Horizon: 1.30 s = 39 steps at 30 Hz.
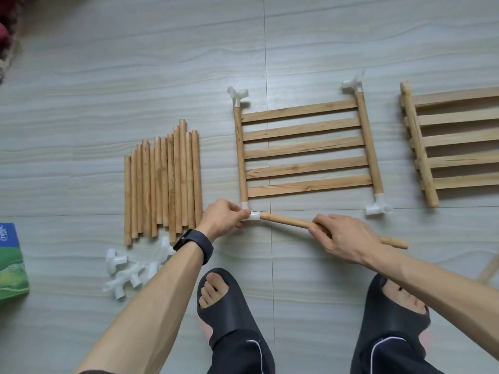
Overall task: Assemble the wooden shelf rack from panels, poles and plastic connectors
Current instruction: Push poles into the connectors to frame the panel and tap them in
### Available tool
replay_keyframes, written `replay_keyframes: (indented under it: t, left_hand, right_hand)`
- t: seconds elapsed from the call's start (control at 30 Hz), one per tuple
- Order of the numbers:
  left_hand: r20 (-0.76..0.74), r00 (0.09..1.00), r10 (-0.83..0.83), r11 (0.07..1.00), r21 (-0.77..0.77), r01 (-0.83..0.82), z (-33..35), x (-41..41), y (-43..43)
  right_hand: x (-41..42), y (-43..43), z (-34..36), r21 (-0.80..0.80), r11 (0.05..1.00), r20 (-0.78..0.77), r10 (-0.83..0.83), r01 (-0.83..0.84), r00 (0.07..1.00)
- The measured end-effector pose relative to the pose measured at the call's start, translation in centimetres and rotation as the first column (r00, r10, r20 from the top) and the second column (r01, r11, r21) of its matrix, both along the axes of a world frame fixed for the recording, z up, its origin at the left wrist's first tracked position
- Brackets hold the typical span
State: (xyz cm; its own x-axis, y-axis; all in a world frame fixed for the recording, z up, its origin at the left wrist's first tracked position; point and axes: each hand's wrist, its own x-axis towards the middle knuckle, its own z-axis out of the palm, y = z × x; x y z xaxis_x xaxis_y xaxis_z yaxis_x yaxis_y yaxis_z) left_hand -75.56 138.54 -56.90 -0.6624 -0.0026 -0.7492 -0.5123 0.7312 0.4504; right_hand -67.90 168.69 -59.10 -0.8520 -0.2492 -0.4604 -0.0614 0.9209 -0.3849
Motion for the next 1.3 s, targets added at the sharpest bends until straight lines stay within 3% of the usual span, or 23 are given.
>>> replay_keyframes:
  t: [0.13, 0.33, 0.5, 0.73, 0.83, 0.97, 1.13, 1.3]
  left_hand:
    - [0.039, 0.998, 0.041, 0.998, 0.056, -0.043, -0.1, -0.4, -0.5]
    - [0.042, 0.998, 0.046, 0.999, 0.023, -0.047, 0.0, -0.6, -0.7]
    - [0.056, 0.998, 0.001, 1.000, -0.008, 0.000, 0.1, -0.9, -0.9]
    - [0.012, 0.999, 0.050, 0.999, -0.018, -0.050, 0.5, -0.7, -1.0]
    - [-0.003, 0.997, 0.074, 0.997, -0.030, -0.074, 0.8, -0.8, -1.1]
    - [-0.027, 0.999, 0.017, 0.997, -0.075, -0.019, 1.1, -0.6, -0.8]
    - [-0.019, 0.998, -0.053, 0.992, -0.112, 0.051, 1.8, -0.1, 0.0]
    - [-0.056, 0.993, -0.105, 0.976, -0.198, 0.092, 2.3, -0.4, -1.1]
  right_hand:
    - [-1.1, 0.2, -0.1, 0.046, 0.998, -0.046, 0.044, -0.042, 0.998]
    - [-2.3, -0.5, -0.1, 0.049, 0.994, 0.080, 0.093, -0.097, 0.992]
    - [-2.6, -1.2, 0.0, 0.122, 0.972, 0.021, 0.202, -0.203, 0.979]
    - [-1.7, -2.1, -1.0, 0.073, 0.958, 0.037, 0.274, -0.276, 0.961]
    - [-1.8, -2.6, -0.9, 0.061, 0.964, -0.034, 0.262, -0.259, 0.965]
    - [-1.9, -3.1, -0.5, 0.158, 0.953, -0.148, 0.283, -0.260, 0.948]
    - [-1.4, -4.4, -1.0, 0.050, 0.962, 0.001, 0.270, -0.269, 0.963]
    - [-2.5, -6.3, -1.0, 0.044, 0.950, 0.004, 0.310, -0.310, 0.951]
